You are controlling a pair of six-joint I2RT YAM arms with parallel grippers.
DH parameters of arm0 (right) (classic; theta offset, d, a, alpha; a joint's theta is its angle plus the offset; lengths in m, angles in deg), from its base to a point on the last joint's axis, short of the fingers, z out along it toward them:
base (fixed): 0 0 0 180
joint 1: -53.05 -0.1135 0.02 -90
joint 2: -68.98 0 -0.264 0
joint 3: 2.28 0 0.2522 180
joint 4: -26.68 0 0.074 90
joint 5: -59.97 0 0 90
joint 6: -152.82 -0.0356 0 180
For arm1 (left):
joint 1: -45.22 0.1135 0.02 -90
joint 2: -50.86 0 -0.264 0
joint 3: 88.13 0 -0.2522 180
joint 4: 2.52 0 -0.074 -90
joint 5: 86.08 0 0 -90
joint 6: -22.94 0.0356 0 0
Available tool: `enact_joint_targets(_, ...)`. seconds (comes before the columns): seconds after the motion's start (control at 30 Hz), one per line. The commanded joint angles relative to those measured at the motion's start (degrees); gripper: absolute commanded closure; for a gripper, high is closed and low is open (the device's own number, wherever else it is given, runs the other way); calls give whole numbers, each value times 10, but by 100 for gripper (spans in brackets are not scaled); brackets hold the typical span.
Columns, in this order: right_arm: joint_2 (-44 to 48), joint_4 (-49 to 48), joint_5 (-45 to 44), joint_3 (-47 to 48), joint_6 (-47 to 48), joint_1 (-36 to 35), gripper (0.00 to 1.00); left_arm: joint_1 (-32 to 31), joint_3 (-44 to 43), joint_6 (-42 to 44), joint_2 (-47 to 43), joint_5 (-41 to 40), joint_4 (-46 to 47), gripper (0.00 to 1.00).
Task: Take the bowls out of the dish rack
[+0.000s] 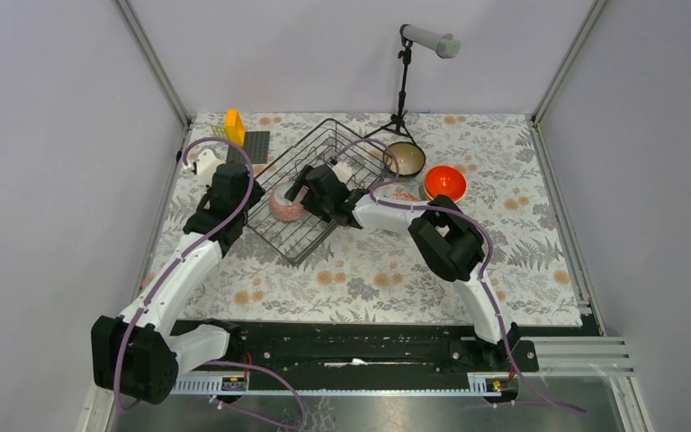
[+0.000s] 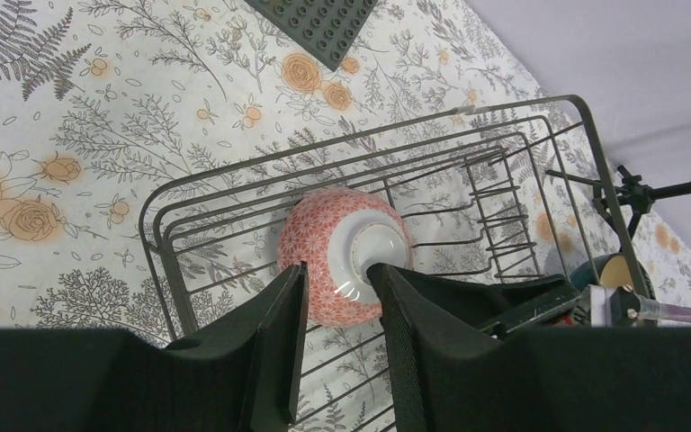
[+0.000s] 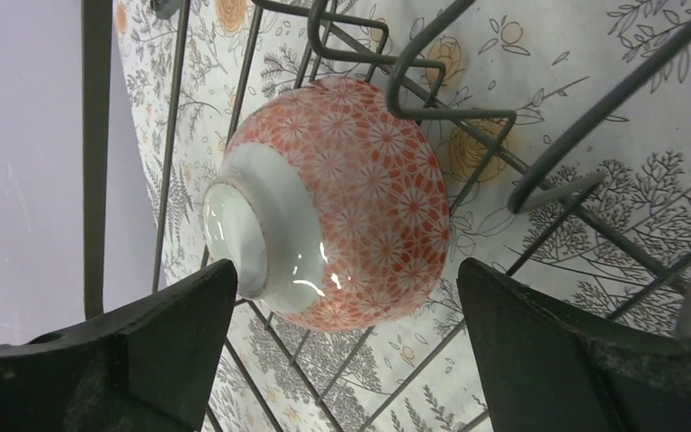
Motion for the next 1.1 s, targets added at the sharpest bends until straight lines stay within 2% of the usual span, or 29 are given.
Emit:
enact_joint_targets(0.0, -20, 18, -36, 38, -27, -4, 0, 3, -6, -6, -28, 4, 13, 59)
enact_joint_targets(0.27, -43, -12, -25, 43, -39, -4, 1, 3, -2, -10, -65, 23, 8, 55)
enact_joint_targets(0.5, -21, -68, -34, -5, -51, -4, 17, 3, -1, -14, -62, 32, 8, 55)
enact_joint_targets(0.7, -18, -87, -37, -14, -55, -4, 15, 3, 0, -16, -71, 35, 7, 54)
enact_joint_targets(0.93, 23, -125, -59, -59, -42, -4, 27, 3, -2, -14, -81, 41, 3, 54)
enact_joint_targets(1.07, 56, -138, -65, -82, -16, -4, 38, 3, -4, -14, -85, 42, -1, 54)
